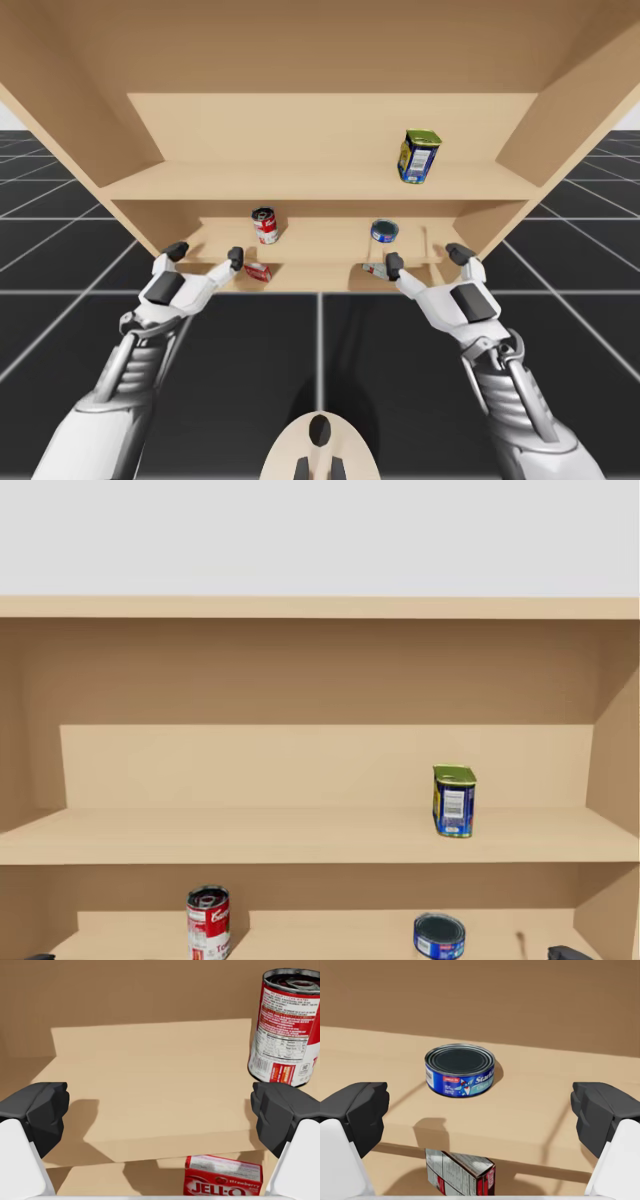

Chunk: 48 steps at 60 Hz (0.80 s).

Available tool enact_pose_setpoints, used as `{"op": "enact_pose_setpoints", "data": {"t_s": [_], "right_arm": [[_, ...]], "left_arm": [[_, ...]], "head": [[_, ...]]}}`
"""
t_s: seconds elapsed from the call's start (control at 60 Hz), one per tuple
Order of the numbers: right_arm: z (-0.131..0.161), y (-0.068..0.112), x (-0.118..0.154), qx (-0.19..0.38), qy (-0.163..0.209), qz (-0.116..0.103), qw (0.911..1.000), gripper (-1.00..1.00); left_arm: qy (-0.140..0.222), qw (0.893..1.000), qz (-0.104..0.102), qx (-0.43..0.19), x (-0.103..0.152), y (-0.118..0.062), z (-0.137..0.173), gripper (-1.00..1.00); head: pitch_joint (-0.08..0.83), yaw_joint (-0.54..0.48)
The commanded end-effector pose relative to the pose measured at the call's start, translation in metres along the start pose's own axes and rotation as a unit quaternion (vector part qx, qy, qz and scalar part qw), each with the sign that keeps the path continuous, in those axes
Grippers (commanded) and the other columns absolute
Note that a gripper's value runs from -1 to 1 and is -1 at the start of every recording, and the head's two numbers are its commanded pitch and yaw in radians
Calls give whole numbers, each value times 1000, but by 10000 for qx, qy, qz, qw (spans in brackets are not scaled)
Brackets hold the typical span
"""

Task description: Find the tuna fish can on the shelf and bring it to me.

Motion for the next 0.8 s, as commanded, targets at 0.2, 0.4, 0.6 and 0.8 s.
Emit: {"op": "enact_pose_setpoints", "data": {"t_s": [0.2,0.4,0.6,0.8], "right_arm": [[2,3,1,-26,1,-38,10000,-1000],[2,3,1,-91,8,-63,9999,-1000],[1,3,0,-101,14,-68,9999,-1000],[0,3,1,-103,11,-80,9999,-1000]], "left_arm": [[-76,10000,28,-5,3,2,5,-1000],[-114,9999,19,-18,4,2,7,-1000],[-208,9997,46,-80,9,0,12,-1000],[-281,9995,61,-161,14,-4,18,-1000]], "head": [[63,-11],[192,-66],[312,-189],[393,-272]]}}
